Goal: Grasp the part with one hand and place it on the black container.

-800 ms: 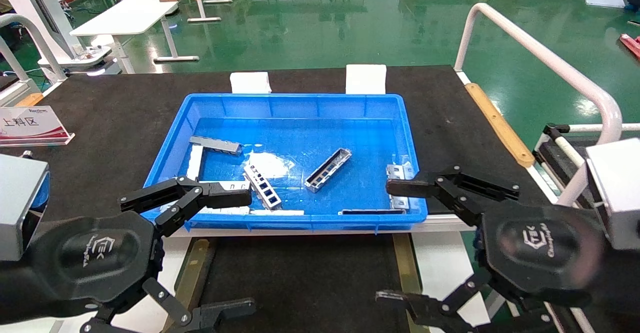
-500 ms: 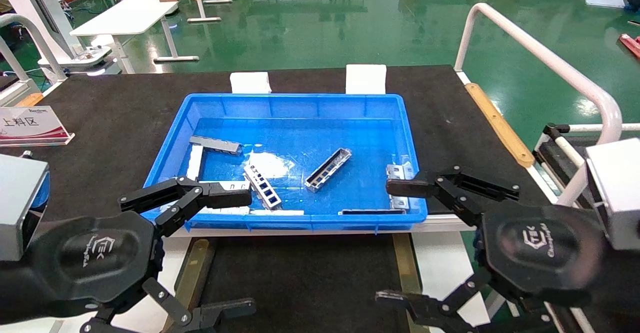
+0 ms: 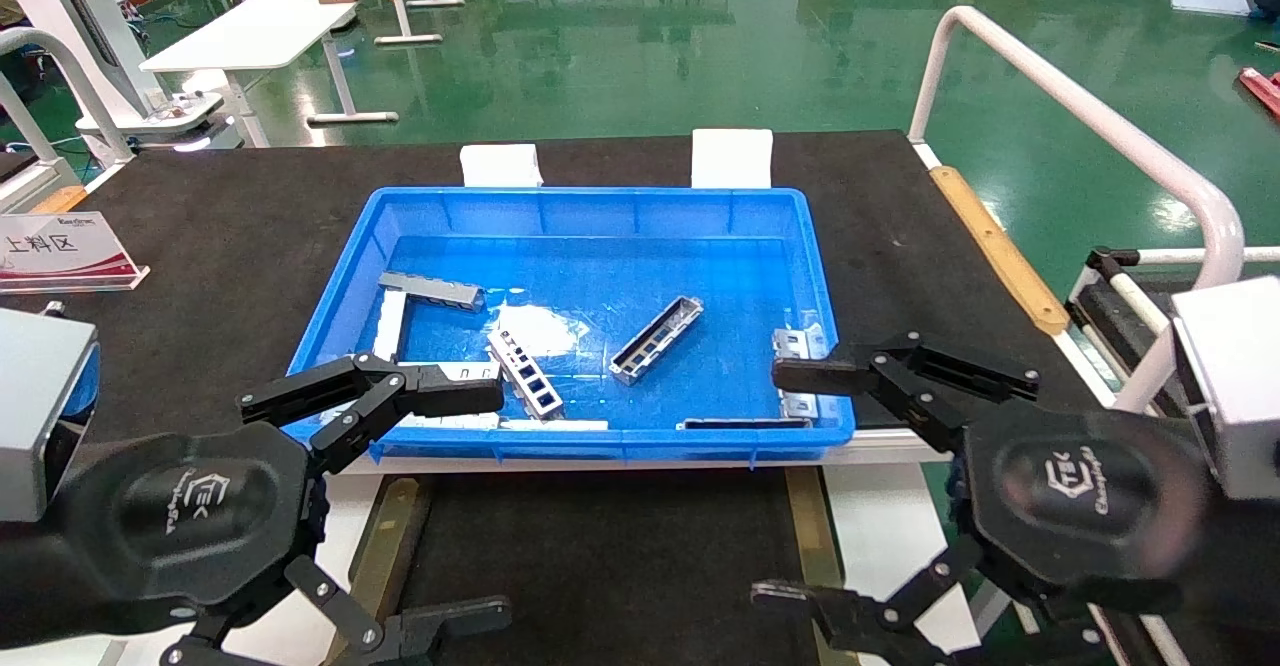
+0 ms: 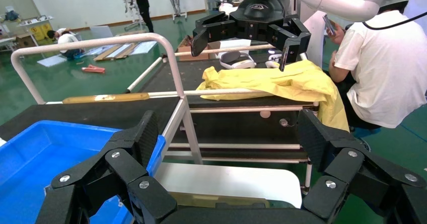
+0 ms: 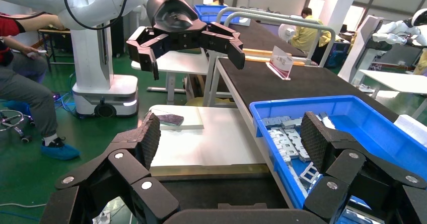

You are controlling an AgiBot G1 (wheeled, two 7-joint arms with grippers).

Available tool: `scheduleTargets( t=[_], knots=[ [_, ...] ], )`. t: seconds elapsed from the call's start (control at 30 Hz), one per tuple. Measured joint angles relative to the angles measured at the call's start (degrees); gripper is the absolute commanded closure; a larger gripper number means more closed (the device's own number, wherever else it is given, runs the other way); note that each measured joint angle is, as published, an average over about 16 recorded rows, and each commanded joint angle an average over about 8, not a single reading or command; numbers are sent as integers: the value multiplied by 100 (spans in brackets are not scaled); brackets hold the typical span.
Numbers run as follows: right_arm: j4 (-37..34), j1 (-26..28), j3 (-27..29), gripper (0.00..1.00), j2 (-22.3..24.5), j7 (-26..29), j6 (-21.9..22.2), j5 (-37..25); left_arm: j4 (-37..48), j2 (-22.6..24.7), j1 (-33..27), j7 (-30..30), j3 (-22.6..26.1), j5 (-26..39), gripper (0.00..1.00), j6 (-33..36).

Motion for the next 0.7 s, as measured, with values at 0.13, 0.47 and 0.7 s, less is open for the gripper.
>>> scheduleTargets(
  t=[0.13,0.47,0.7],
  knots=[
    [0,0,0,0,0,0,0,0,0,0,0,0,0,0,0,1],
    [-1,0,0,0,0,0,0,0,8,41,-3,-4,17,53,0,-86],
    [-1,1,-1,0,0,-1,-1,0,31,194,-42,6,89,277,0,-375]
  ],
)
